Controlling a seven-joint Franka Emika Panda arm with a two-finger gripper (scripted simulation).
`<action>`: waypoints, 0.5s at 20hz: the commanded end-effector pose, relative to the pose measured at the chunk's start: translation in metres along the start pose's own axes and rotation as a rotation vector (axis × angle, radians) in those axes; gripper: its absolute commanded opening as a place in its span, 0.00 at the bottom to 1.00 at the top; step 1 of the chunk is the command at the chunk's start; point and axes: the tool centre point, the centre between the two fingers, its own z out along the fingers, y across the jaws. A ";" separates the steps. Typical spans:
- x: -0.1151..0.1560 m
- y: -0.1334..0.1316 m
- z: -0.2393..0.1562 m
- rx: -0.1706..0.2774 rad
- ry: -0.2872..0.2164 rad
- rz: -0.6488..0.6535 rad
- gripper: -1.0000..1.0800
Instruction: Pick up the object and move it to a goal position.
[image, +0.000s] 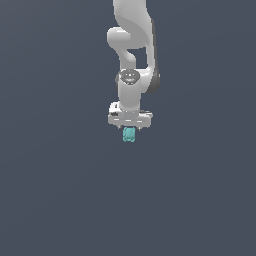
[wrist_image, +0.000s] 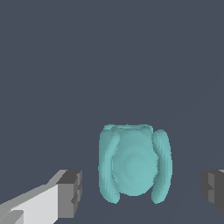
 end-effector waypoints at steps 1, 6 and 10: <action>0.000 0.000 0.004 0.000 0.000 0.000 0.96; -0.001 0.000 0.023 0.000 0.000 0.001 0.96; -0.002 0.000 0.040 0.000 0.000 0.001 0.96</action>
